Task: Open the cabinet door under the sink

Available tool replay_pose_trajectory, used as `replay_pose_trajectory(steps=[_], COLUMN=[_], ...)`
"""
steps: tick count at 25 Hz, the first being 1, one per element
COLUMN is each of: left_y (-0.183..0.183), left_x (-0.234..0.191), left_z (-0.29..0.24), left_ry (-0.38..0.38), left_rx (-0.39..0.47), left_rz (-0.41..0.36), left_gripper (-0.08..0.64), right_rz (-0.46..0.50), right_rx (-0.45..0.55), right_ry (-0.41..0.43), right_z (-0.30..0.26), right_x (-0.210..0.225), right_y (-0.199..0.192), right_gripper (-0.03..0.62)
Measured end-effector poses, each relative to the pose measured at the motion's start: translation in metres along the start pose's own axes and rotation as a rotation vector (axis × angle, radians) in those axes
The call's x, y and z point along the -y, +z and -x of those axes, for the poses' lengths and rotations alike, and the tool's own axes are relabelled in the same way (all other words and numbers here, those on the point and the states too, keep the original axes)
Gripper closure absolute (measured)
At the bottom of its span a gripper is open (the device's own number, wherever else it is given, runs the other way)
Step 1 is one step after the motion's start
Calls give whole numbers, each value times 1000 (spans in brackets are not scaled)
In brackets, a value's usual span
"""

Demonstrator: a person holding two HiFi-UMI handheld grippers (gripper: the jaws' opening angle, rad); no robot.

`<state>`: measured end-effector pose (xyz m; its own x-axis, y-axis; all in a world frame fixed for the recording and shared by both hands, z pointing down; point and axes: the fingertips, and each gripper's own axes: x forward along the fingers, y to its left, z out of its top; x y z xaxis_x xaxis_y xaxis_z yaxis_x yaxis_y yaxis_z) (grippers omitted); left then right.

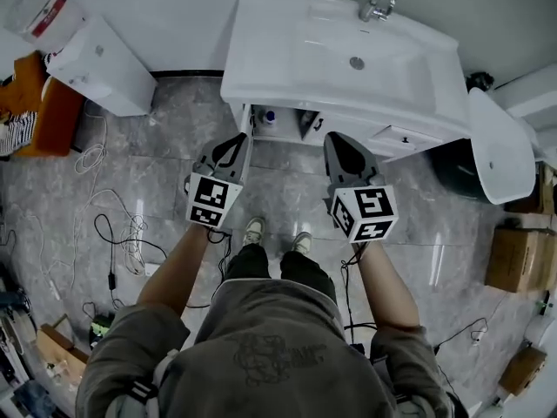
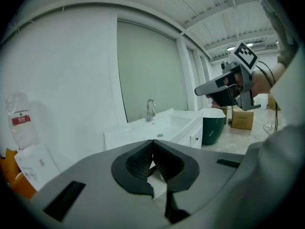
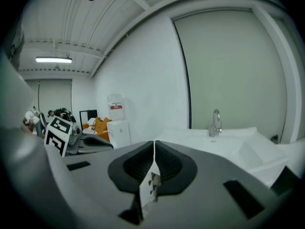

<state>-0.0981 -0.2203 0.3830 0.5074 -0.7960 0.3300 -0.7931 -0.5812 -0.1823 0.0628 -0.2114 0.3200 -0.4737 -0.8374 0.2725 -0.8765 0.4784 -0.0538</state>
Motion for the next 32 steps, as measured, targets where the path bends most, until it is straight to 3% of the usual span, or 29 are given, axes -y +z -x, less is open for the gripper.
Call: replay_pose_trajectory(steps=[3,8,19,27,32], left_y=[36,94,224,281,297], left_x=[0,4,6,21,31], left_z=[8,20,47,66,75], left_ry=[7,11,-4,-27,-52], left_rx=[50,140,348,449,480], left_rz=[-10,-17,-94,-151,-167], left_gripper=[541,541,541,541,541], right_rz=[86,151,166,240,294], right_rx=[38,114,276,364,382], right_ry=[-27,-65,-65,-104,-157], right_z=[18,50,113,156,188], right_x=[7,15,15,13,13], right_y=[29,77,169,213,222], right_gripper=[561,563,562,561,561])
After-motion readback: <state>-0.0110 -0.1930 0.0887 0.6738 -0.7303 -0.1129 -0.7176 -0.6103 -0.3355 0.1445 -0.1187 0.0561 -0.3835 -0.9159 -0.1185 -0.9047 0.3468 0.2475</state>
